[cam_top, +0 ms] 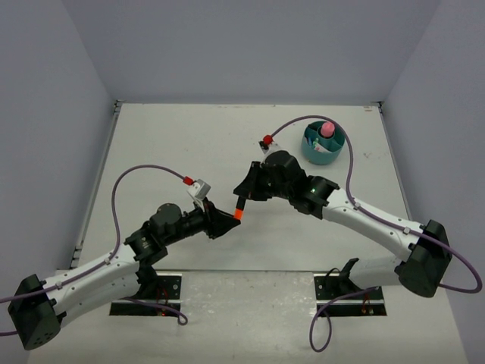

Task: Sort the stationery into containers
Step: Place the pen in the storage box.

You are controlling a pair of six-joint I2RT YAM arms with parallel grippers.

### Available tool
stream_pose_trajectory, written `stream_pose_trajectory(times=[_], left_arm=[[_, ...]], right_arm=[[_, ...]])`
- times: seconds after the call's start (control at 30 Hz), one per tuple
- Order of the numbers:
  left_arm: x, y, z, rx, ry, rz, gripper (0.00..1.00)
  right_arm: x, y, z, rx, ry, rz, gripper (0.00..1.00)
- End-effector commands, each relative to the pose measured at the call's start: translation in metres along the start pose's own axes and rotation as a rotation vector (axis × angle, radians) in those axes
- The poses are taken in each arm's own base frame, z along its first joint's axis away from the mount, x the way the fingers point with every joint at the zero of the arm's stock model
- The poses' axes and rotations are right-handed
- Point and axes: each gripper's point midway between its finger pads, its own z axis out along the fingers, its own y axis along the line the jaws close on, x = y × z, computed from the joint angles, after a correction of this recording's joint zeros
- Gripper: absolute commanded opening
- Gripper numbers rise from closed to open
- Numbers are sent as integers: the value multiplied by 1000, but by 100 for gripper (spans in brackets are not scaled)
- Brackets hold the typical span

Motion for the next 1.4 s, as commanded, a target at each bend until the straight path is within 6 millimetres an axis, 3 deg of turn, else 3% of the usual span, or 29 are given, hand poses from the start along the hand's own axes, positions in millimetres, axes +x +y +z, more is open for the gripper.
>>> stream_pose_trajectory(times=[0.0,0.13,0.17,0.2,0.3,0.43,0.47,0.5,0.6,0.67,0.73,0.8,0.83,0.87,0.9,0.97,1.13,1.37], left_arm=[[-13,7,4,-49,-47,26,4],[-19,31,1,-226,-29,13,81],[-23,36,-1,-272,-29,14,93],[-23,41,-3,-307,-19,13,99],[-35,41,-12,-370,-24,1,100],[-50,48,-40,-526,7,15,100],[-57,58,-54,-627,5,27,100],[-53,68,-69,-714,42,39,100],[-66,75,-90,-844,54,54,100],[-71,72,-95,-854,83,89,100],[-74,68,-97,-837,104,128,100],[-75,69,-99,-838,98,136,100],[-76,67,-100,-830,83,133,100],[-78,62,-95,-788,66,131,100],[-79,58,-94,-748,31,126,100],[-72,55,-87,-682,12,115,100],[-84,50,-98,-672,-61,118,100],[-78,44,-92,-615,-34,130,100]], right_arm=[[-11,11,-19,-69,-60,-33,0],[-28,-6,-26,8,-121,-62,0],[-33,-8,-28,14,-132,-72,0],[-38,-11,-29,24,-144,-76,0],[-65,-37,-33,126,-199,-74,0],[-132,-88,-54,375,-386,-96,0],[-152,-111,-55,469,-424,-94,0],[-172,-120,-61,518,-462,-102,0],[-222,-159,-83,688,-582,-64,0],[-271,-171,-105,810,-705,-89,0],[-295,-191,-98,896,-738,-129,0],[-331,-192,-108,985,-797,-186,0],[-337,-213,-91,1042,-761,-201,0],[-355,-210,-94,1057,-786,-215,0],[-357,-227,-79,1091,-758,-221,0],[-369,-241,-70,1130,-757,-226,0],[-375,-266,-49,1121,-745,-194,0],[-375,-297,-31,1126,-735,-184,0]])
